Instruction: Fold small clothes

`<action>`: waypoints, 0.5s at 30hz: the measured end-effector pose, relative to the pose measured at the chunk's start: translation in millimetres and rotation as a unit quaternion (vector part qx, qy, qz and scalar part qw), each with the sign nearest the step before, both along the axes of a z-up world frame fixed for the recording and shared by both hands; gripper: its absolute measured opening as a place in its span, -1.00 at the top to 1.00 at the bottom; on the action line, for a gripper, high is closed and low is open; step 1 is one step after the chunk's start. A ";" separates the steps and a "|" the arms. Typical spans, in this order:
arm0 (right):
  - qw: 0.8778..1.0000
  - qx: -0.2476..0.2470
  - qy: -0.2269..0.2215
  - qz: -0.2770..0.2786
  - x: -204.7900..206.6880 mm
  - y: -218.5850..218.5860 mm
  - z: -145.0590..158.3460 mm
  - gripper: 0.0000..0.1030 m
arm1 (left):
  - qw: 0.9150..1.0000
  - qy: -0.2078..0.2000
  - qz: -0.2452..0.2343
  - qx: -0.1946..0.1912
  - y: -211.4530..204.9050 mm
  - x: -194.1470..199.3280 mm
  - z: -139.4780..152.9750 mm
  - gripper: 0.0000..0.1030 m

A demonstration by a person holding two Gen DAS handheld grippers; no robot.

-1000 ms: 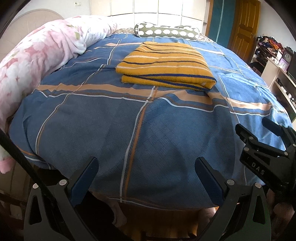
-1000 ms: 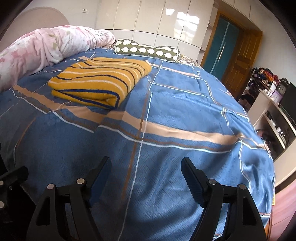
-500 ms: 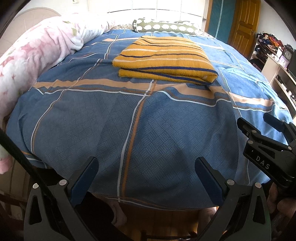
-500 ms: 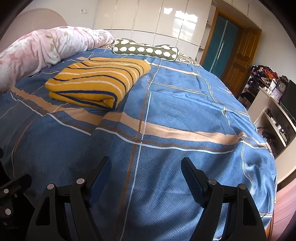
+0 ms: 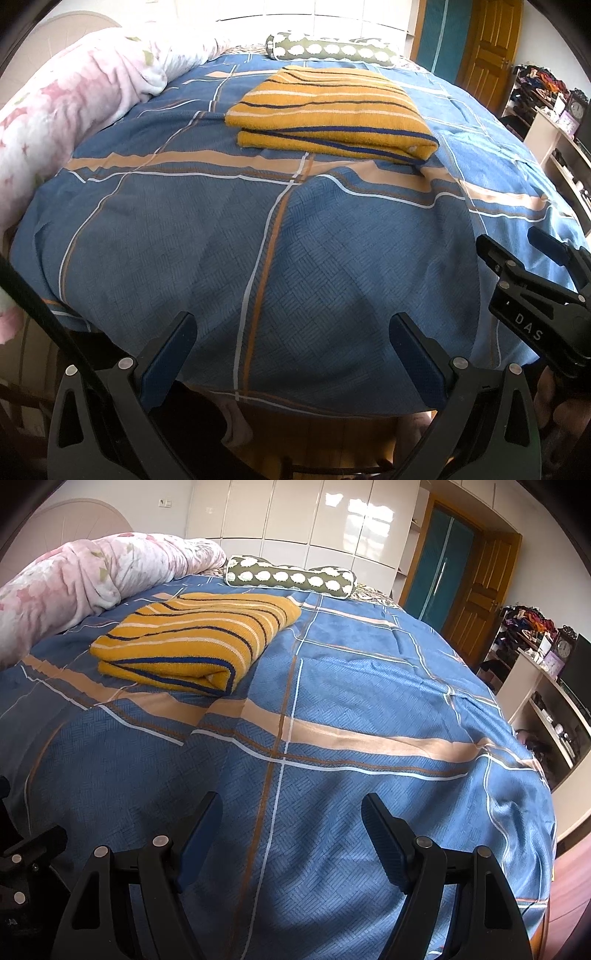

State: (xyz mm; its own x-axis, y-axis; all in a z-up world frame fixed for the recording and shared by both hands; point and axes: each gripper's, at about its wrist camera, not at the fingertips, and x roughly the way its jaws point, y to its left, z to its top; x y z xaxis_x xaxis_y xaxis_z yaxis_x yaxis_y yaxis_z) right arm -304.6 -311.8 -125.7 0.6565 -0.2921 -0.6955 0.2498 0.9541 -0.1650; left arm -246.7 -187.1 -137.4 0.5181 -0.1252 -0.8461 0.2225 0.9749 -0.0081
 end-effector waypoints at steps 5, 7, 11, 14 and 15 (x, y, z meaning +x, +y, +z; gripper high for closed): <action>1.000 0.000 0.000 0.002 0.8 1.1 -1.2 -0.59 | 1.000 0.001 -0.001 0.000 -0.6 0.1 -1.2 -1.00; 1.000 0.001 0.002 0.002 0.6 2.8 -2.3 -0.59 | 1.000 0.003 -0.002 -0.001 -0.6 1.0 -2.4 -1.00; 1.000 0.001 0.003 0.003 0.3 5.2 -4.2 -0.59 | 1.000 0.007 -0.005 -0.003 -1.5 1.2 -4.9 -1.00; 1.000 0.001 0.003 0.003 0.1 5.5 -4.8 -0.59 | 1.000 0.010 -0.009 -0.007 -2.1 1.8 -6.0 -1.00; 1.000 0.002 0.003 0.003 0.2 5.4 -5.1 -0.59 | 1.000 0.011 -0.010 -0.008 -2.4 2.0 -6.3 -1.00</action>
